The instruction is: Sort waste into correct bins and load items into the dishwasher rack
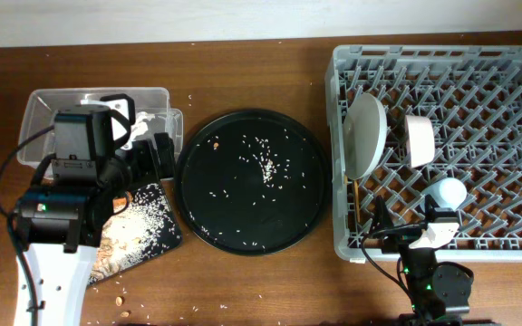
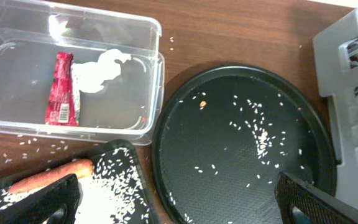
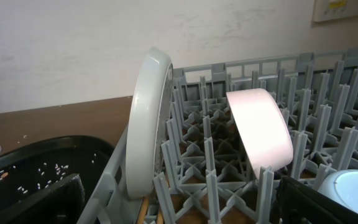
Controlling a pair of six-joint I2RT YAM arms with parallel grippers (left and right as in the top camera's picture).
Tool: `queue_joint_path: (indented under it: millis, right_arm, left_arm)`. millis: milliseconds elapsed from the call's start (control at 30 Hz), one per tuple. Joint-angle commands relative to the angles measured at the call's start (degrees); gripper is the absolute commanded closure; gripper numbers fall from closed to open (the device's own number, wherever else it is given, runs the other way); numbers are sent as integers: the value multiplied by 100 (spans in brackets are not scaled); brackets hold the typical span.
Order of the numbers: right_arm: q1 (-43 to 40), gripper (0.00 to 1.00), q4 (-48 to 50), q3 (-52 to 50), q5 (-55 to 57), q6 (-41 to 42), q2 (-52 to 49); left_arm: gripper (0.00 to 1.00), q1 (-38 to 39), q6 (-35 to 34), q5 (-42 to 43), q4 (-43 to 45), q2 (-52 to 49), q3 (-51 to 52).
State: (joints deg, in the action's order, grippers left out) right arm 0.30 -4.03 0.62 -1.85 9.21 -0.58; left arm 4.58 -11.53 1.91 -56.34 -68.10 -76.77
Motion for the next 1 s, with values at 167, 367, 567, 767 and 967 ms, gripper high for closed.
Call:
queue_joint_path:
  millis: [167, 367, 567, 767, 967]
  right_arm:
    - [-33, 2, -20, -31, -52, 4, 37]
    - [-33, 2, -20, -31, -52, 4, 37]
    - [-33, 2, -20, -31, -52, 4, 37]
    - [-33, 2, -20, -31, -52, 4, 37]
    - [-33, 2, -20, -31, -52, 4, 37]
  left_arm:
    - [1, 177, 649, -426, 3921, 2297, 3305]
    - [1, 177, 793, -365, 5259, 6714, 7252]
    - [1, 282, 796, -302, 5163, 6780, 7626]
    - [1, 282, 796, -302, 5163, 6780, 7626]
    - [1, 282, 796, -302, 5163, 6780, 7626]
